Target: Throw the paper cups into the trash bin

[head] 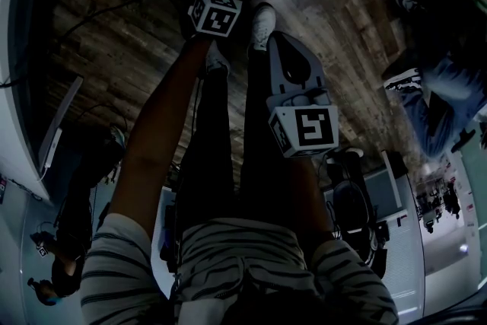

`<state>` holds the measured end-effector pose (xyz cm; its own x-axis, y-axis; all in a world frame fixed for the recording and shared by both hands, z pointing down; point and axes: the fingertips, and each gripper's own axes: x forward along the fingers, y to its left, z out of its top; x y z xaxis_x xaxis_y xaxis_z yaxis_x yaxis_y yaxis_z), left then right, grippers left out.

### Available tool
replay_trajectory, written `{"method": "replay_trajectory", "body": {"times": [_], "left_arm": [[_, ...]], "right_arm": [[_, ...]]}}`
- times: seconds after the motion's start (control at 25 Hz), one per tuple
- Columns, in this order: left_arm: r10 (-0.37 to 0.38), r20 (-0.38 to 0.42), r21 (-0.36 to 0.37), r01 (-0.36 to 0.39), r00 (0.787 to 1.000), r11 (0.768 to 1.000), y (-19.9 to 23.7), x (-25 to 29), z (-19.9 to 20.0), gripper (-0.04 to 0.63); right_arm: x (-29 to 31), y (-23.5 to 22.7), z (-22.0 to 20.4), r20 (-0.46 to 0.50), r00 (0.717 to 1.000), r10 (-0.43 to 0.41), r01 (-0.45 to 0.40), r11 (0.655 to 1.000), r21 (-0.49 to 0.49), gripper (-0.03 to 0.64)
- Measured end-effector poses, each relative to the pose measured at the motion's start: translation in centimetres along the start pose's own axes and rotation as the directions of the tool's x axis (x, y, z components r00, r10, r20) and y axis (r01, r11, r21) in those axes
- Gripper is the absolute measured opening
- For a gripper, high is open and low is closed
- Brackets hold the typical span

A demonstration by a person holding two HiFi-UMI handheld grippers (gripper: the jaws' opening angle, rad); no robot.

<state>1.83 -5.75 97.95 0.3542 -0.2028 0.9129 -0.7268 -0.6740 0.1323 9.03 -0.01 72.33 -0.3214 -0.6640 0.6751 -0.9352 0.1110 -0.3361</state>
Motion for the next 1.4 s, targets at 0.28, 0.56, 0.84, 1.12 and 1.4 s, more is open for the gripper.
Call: {"method": "replay_trajectory", "body": {"times": [0.28,0.56,0.84,1.12,1.4], "left_arm": [[0.003,0.033,-0.051,-0.001,0.999,0.999,-0.2,-1.9,1.4,0.253],[0.015,0.104,-0.112,-0.003,0.994,0.994,-0.3,-5.9,4.0,0.213],[0.045,0.150,-0.157,-0.021,0.988,0.987,-0.1,-9.7,6.1,0.181],[0.063,0.201,-0.210,-0.020,0.978,0.977,-0.3,-13.9,7.8,0.117],[0.080,0.272,-0.236,-0.015,0.959,0.972,-0.4,-20.4,10.4,0.072]], "right_arm": [[-0.7,0.0,1.0,0.006,1.000,-0.002,0.002,1.000,-0.008,0.009],[-2.1,0.4,2.9,0.026,1.000,-0.008,0.009,1.000,-0.023,0.009],[-3.9,1.2,4.7,0.053,0.999,-0.006,0.008,0.999,-0.046,0.009],[-5.7,2.1,7.0,0.077,0.997,0.003,0.002,0.998,-0.070,0.009],[-8.2,3.5,10.2,0.100,0.995,0.029,-0.019,0.995,-0.101,0.009]]}}
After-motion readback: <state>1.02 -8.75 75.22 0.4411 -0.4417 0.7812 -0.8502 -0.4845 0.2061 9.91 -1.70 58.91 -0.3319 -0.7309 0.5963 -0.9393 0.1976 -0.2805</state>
